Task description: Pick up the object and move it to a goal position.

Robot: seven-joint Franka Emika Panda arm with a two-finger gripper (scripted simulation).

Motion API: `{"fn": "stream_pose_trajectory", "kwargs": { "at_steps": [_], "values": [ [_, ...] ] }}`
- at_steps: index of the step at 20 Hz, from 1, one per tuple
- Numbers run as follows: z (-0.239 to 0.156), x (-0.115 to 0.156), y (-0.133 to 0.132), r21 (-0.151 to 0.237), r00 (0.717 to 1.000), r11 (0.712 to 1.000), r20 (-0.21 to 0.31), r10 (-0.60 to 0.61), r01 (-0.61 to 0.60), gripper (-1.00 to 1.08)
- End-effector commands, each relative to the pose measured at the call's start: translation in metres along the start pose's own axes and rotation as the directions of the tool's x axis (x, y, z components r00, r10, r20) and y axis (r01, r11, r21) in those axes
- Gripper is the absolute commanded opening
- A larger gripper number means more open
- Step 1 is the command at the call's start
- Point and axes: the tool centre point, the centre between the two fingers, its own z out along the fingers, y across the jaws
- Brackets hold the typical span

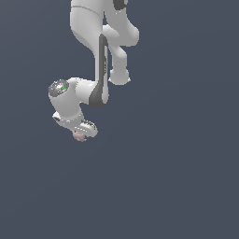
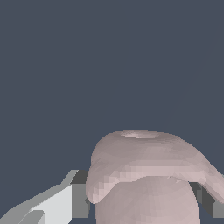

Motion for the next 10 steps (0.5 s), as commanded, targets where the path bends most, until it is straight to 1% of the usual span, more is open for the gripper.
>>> {"fn": "stream_pose_trajectory", "kwargs": {
  "at_steps": [1,5,10],
  "values": [
    [-0.002,0.009,0.015,0.000,1.000,1.000,0.000,-0.002,0.002,-1.00],
    [-0.004,0.018,0.029,0.000,1.000,1.000,0.000,-0.002,0.002,-1.00],
    [-0.005,0.021,0.034,0.000,1.000,1.000,0.000,-0.002,0.002,-1.00]
  ]
}}
